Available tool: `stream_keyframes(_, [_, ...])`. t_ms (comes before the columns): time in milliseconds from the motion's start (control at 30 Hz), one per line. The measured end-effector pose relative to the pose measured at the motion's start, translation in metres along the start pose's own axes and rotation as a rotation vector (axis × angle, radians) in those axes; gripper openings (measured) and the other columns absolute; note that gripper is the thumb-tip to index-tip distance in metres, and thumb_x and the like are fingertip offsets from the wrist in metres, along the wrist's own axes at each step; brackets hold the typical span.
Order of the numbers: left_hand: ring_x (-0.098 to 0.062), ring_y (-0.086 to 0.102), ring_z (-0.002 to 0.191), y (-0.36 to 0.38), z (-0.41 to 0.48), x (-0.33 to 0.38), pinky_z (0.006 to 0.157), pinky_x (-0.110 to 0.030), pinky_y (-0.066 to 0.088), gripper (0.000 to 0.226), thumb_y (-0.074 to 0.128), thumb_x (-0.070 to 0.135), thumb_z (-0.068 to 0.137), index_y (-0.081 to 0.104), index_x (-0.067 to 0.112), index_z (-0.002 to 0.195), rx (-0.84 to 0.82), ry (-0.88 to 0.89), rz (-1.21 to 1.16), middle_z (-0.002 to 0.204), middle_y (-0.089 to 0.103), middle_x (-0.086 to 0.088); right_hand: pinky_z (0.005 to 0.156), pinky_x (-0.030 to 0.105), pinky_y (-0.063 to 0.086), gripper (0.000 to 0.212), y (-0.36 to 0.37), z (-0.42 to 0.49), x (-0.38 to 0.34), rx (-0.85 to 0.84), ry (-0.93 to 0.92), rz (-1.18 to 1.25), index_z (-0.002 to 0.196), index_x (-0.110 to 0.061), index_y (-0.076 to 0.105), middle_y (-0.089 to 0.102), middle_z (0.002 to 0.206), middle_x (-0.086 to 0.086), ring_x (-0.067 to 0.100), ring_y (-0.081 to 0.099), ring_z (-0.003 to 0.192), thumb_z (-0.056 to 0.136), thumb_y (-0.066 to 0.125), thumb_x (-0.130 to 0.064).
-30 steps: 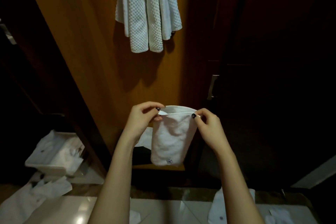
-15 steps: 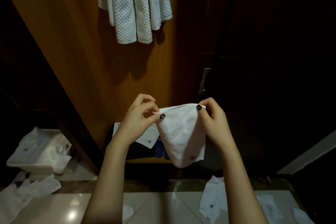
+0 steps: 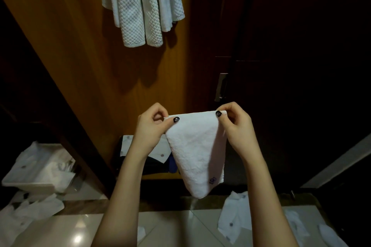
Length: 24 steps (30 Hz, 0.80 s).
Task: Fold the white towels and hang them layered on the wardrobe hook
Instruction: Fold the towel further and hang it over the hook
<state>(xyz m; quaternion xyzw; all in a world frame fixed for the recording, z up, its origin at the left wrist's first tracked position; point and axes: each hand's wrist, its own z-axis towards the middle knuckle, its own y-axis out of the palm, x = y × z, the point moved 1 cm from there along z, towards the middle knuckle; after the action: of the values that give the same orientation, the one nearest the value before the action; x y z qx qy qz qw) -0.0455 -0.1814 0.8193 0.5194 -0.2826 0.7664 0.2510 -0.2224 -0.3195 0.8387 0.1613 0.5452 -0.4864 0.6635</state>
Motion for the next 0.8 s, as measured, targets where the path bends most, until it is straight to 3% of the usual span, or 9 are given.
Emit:
stream_keyframes(100, [0.001, 0.052, 0.058, -0.005, 0.000, 0.001, 0.055, -0.013, 0.042, 0.035, 0.073, 0.010, 0.084, 0.060, 0.042, 0.082, 0.067, 0.039, 0.078, 0.061, 0.059, 0.014, 0.073, 0.012, 0.047, 0.020, -0.001, -0.002, 0.001, -0.060, 0.033, 0.033, 0.091, -0.033, 0.063, 0.066, 0.087, -0.012, -0.002, 0.062, 0.088, 0.094, 0.062, -0.013])
stream_keyframes(200, [-0.009, 0.060, 0.080, -0.010, 0.002, -0.001, 0.073, -0.028, 0.051, 0.038, 0.072, 0.017, 0.086, 0.064, 0.039, 0.117, -0.001, -0.024, 0.304, 0.082, 0.066, 0.010, 0.078, 0.016, 0.049, 0.027, 0.001, -0.004, 0.005, -0.101, 0.074, 0.056, 0.092, -0.037, 0.067, 0.069, 0.085, -0.010, -0.002, 0.064, 0.091, 0.090, 0.067, -0.010])
stream_keyframes(267, [-0.011, 0.059, 0.088, -0.011, 0.001, -0.001, 0.076, -0.028, 0.050, 0.033, 0.073, 0.028, 0.085, 0.068, 0.035, 0.116, -0.053, -0.064, 0.442, 0.093, 0.066, 0.009, 0.077, 0.016, 0.048, 0.027, 0.004, -0.005, 0.007, -0.115, 0.074, 0.061, 0.085, -0.035, 0.070, 0.070, 0.086, -0.015, -0.002, 0.065, 0.091, 0.088, 0.069, -0.009])
stream_keyframes(333, [-0.007, 0.059, 0.088, -0.009, -0.002, 0.003, 0.074, -0.026, 0.048, 0.027, 0.073, 0.038, 0.082, 0.072, 0.034, 0.109, -0.109, -0.093, 0.469, 0.092, 0.067, 0.014, 0.076, 0.015, 0.048, 0.027, 0.006, -0.006, 0.007, -0.116, 0.056, 0.052, 0.082, -0.034, 0.070, 0.070, 0.087, -0.017, -0.001, 0.065, 0.090, 0.087, 0.070, -0.008])
stream_keyframes(467, [-0.013, 0.060, 0.103, -0.002, -0.008, 0.011, 0.086, -0.034, 0.049, 0.032, 0.068, 0.051, 0.083, 0.071, 0.037, 0.111, -0.191, -0.110, 0.699, 0.111, 0.069, 0.017, 0.078, 0.013, 0.047, 0.026, 0.011, -0.008, 0.009, -0.099, 0.031, 0.012, 0.082, -0.033, 0.069, 0.070, 0.090, -0.009, 0.002, 0.064, 0.091, 0.085, 0.070, -0.007])
stream_keyframes(600, [-0.014, 0.060, 0.112, 0.013, -0.007, 0.025, 0.090, -0.034, 0.048, 0.035, 0.068, 0.048, 0.085, 0.069, 0.036, 0.118, -0.235, -0.050, 0.728, 0.123, 0.067, 0.012, 0.079, 0.013, 0.048, 0.021, 0.014, -0.012, 0.010, -0.121, 0.021, -0.039, 0.086, -0.033, 0.069, 0.068, 0.096, -0.007, 0.001, 0.062, 0.094, 0.086, 0.069, -0.011])
stream_keyframes(633, [-0.014, 0.062, 0.107, 0.017, -0.006, 0.028, 0.091, -0.034, 0.050, 0.033, 0.067, 0.043, 0.087, 0.068, 0.034, 0.119, -0.259, -0.059, 0.738, 0.121, 0.068, 0.009, 0.080, 0.012, 0.048, 0.021, 0.015, -0.012, 0.010, -0.125, 0.016, -0.042, 0.087, -0.033, 0.069, 0.068, 0.096, -0.007, 0.000, 0.062, 0.094, 0.087, 0.069, -0.012])
stream_keyframes(733, [-0.006, 0.066, 0.060, 0.024, -0.004, 0.029, 0.077, -0.037, 0.058, 0.020, 0.064, 0.030, 0.091, 0.072, 0.031, 0.109, -0.284, -0.111, 0.694, 0.096, 0.072, 0.006, 0.079, 0.006, 0.044, 0.022, 0.015, -0.014, 0.008, -0.118, 0.004, -0.051, 0.086, -0.035, 0.069, 0.065, 0.097, -0.008, -0.003, 0.061, 0.094, 0.087, 0.069, -0.013])
stream_keyframes(800, [-0.006, 0.066, 0.064, 0.027, -0.006, 0.025, 0.071, -0.038, 0.056, 0.013, 0.062, 0.031, 0.092, 0.074, 0.031, 0.098, -0.286, -0.083, 0.719, 0.077, 0.069, 0.011, 0.078, 0.004, 0.044, 0.027, 0.014, -0.016, 0.009, -0.119, 0.003, -0.075, 0.086, -0.040, 0.067, 0.063, 0.096, -0.010, -0.006, 0.060, 0.093, 0.087, 0.070, -0.013])
